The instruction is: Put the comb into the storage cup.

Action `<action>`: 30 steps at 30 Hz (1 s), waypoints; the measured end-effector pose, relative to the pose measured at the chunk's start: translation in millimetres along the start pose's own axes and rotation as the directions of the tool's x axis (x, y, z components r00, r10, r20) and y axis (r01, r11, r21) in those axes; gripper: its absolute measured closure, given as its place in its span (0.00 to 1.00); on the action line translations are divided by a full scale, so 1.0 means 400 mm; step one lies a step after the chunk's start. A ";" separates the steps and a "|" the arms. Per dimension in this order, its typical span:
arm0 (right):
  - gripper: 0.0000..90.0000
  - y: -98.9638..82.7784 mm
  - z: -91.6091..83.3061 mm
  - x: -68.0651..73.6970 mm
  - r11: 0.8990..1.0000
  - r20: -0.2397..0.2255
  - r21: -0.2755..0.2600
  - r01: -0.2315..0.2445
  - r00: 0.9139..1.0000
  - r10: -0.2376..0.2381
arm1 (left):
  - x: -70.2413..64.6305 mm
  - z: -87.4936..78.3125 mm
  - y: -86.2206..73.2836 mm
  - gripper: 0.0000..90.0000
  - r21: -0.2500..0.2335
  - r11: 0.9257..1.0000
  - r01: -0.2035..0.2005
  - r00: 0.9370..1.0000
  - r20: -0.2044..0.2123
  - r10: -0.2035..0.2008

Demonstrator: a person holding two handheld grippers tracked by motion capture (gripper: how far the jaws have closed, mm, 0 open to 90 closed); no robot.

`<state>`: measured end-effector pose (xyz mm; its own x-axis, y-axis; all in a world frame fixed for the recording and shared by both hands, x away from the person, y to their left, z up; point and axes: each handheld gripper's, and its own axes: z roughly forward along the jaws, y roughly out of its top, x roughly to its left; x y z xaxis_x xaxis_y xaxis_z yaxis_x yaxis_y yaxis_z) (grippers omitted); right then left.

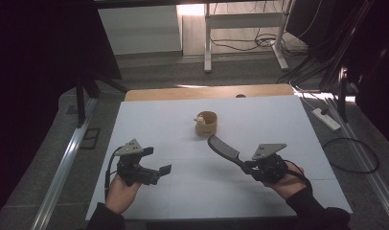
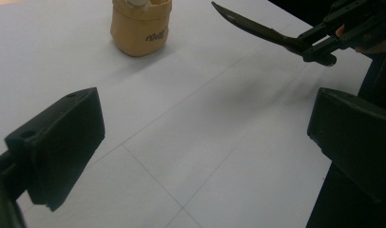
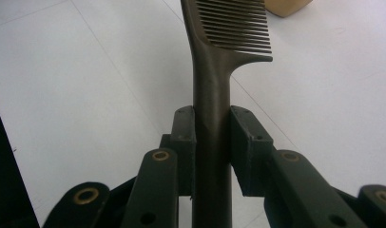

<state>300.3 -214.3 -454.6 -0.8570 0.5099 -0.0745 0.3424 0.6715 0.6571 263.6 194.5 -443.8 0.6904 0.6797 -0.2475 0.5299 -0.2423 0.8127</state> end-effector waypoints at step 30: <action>0.81 0.006 -0.029 0.014 0.997 0.024 -0.070 0.037 0.999 -0.036 | 0.020 0.110 0.133 0.00 0.011 1.000 0.004 0.989 0.146 -0.006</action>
<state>291.9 -216.0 -445.0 -0.8592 0.4984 -0.1159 0.2823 0.6506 0.7050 318.9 156.4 -425.6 0.7520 0.5728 -0.3263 0.5380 -0.2473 0.8058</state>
